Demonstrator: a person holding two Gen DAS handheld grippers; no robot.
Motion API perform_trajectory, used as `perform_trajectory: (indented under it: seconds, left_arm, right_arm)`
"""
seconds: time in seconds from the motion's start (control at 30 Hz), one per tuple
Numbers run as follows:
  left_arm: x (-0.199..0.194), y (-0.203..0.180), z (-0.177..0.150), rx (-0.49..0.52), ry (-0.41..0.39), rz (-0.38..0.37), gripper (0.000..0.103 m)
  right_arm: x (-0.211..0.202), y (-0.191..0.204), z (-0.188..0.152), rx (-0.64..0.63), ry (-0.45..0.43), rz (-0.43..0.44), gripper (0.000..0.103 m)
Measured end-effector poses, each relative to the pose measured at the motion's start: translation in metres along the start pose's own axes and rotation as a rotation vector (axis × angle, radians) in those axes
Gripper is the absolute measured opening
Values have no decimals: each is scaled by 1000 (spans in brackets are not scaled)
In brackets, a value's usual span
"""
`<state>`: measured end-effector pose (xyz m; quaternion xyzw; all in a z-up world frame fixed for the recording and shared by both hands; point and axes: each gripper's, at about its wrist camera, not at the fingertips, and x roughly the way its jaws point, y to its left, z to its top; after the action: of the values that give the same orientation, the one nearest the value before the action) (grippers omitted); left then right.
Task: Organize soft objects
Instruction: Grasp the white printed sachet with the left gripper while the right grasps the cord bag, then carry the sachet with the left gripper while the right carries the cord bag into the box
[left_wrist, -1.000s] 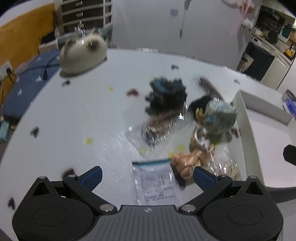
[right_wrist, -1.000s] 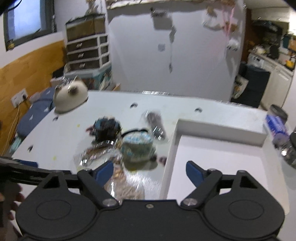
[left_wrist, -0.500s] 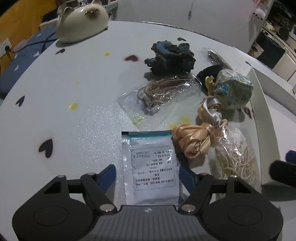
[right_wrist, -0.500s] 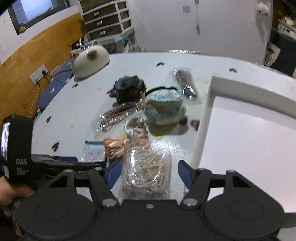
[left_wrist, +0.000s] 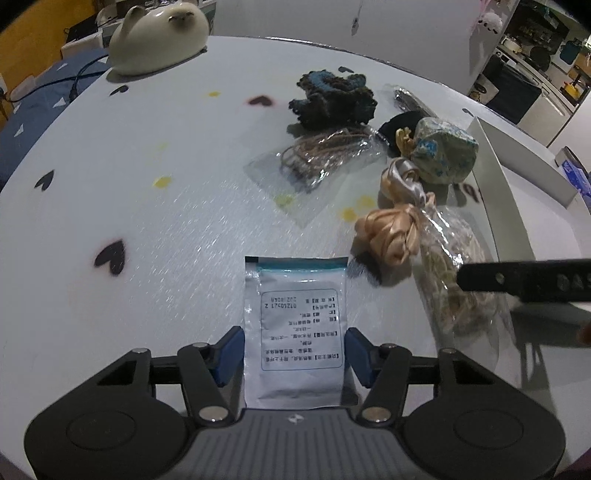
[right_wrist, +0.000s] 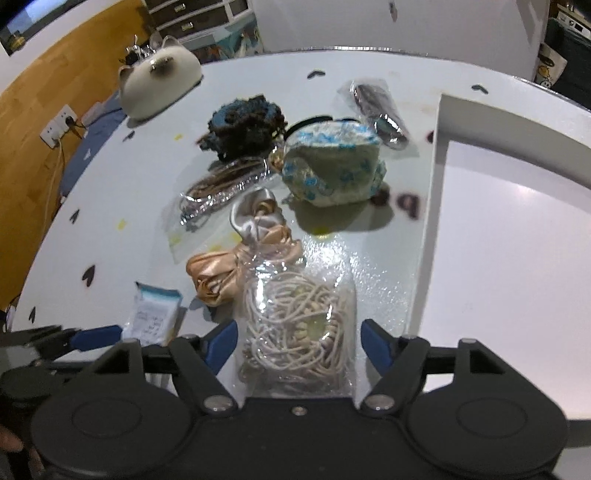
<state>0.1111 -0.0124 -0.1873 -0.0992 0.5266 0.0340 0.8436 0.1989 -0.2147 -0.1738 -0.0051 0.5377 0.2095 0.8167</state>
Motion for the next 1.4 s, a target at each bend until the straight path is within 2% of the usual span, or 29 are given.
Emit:
perform_trajectory:
  seconds: [0.17, 0.33, 0.4, 0.7, 0.9, 1.1, 1.4]
  left_arm:
    - [-8, 15, -8, -50, 13, -20, 59]
    - [-14, 25, -14, -85, 15, -32, 58]
    - [-15, 28, -14, -81, 15, -36, 58]
    - [-26, 32, -18, -18, -6, -46, 50]
    - [-38, 38, -18, 3, -31, -51, 49]
    - [-66, 31, -1, 29, -126, -47, 48]
    - [-106, -22, 39, 46, -280, -100, 48]
  right_arm:
    - [11, 5, 1, 17, 17, 0, 74]
    - [10, 13, -3, 12, 19, 22, 62]
    - [8, 18, -8, -1, 20, 30, 56]
    - [-8, 40, -39, -25, -8, 31, 46]
    - [-35, 44, -47, 2, -103, 24, 46]
    - [-68, 35, -48, 33, -207, 2, 46]
    - [-125, -3, -33, 56, -377, -5, 46]
